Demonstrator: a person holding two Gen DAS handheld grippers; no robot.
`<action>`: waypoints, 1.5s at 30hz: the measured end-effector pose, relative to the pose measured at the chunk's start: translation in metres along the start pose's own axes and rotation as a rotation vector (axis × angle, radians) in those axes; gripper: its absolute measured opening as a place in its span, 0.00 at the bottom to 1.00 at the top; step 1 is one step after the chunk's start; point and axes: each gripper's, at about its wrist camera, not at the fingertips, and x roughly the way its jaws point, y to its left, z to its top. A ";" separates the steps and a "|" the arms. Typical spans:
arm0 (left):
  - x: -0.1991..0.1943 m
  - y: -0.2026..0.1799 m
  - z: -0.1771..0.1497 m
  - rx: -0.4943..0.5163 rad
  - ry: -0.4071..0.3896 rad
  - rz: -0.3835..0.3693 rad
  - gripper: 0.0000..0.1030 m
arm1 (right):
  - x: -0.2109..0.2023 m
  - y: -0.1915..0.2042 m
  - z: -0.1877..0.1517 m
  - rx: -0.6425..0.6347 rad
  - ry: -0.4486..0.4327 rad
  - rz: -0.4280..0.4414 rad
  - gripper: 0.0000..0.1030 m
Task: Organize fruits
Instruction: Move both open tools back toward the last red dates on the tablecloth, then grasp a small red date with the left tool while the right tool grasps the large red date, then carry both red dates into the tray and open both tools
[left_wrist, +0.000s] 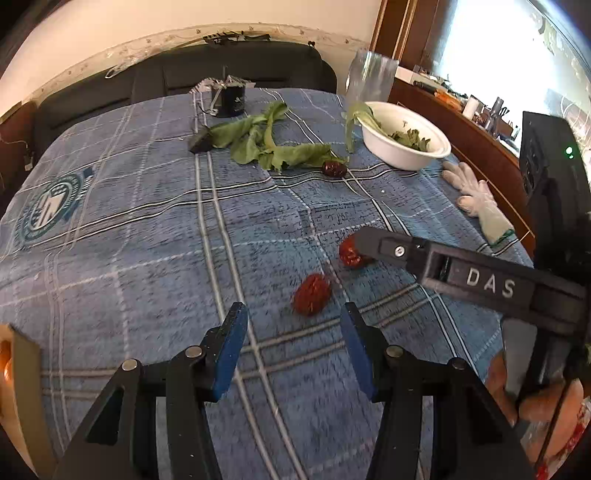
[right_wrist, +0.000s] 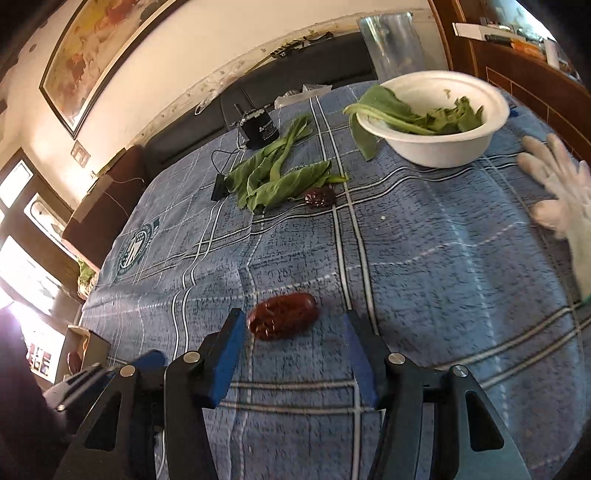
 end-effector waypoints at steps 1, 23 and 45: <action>0.004 -0.001 0.002 0.007 0.003 0.003 0.50 | 0.003 0.001 0.002 0.002 0.000 0.003 0.57; -0.033 -0.001 -0.012 -0.049 -0.040 0.006 0.23 | -0.020 0.025 -0.007 -0.050 -0.013 0.036 0.47; -0.236 0.200 -0.180 -0.619 -0.253 0.210 0.23 | -0.029 0.270 -0.125 -0.463 0.111 0.310 0.48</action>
